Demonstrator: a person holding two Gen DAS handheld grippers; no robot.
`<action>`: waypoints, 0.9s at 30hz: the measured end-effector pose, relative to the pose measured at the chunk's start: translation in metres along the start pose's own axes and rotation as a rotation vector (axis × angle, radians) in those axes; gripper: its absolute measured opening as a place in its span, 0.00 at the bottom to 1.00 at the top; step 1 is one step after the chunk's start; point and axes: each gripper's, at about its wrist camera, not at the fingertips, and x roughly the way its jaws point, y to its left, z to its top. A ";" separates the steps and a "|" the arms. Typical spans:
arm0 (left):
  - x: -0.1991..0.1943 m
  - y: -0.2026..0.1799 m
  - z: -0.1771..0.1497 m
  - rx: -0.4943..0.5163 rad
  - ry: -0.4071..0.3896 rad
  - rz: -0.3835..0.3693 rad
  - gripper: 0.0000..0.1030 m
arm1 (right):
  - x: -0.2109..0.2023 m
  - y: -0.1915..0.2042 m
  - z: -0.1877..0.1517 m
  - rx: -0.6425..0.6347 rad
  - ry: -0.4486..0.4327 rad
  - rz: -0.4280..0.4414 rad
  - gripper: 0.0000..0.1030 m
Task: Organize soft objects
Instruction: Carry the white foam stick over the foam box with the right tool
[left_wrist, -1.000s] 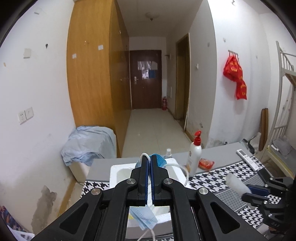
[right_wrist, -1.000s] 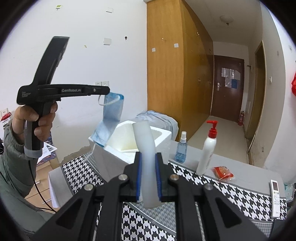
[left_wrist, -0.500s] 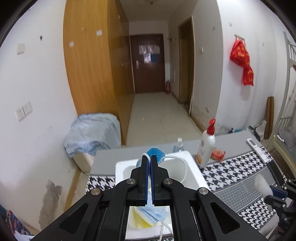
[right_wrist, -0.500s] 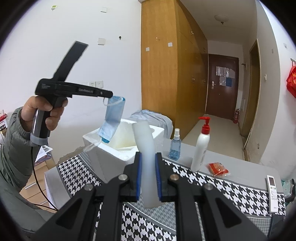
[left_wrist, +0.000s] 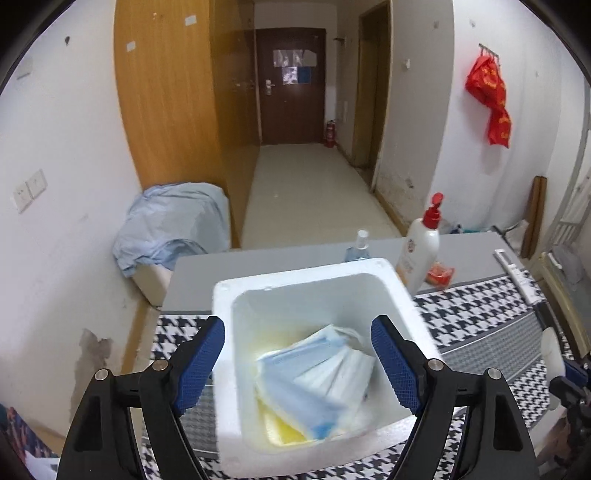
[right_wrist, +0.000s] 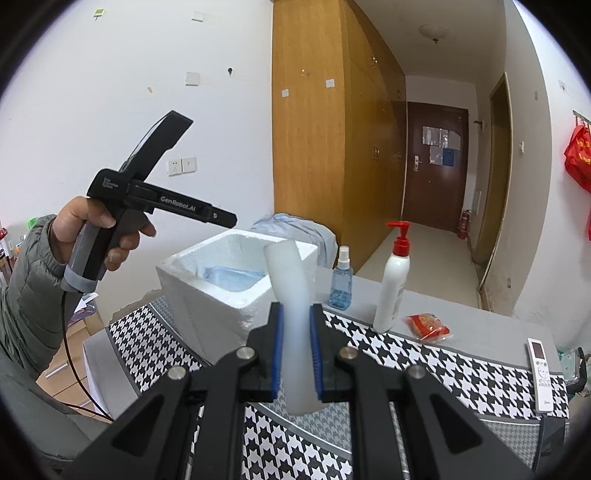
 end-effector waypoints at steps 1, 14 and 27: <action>-0.001 0.001 -0.001 0.000 -0.002 0.000 0.81 | 0.001 0.000 0.000 0.001 0.002 0.001 0.16; -0.046 0.018 -0.021 -0.042 -0.179 -0.002 0.95 | 0.007 0.001 0.004 -0.008 0.010 0.009 0.16; -0.086 0.011 -0.060 -0.049 -0.381 0.056 0.99 | 0.015 0.010 0.016 -0.024 0.015 0.016 0.17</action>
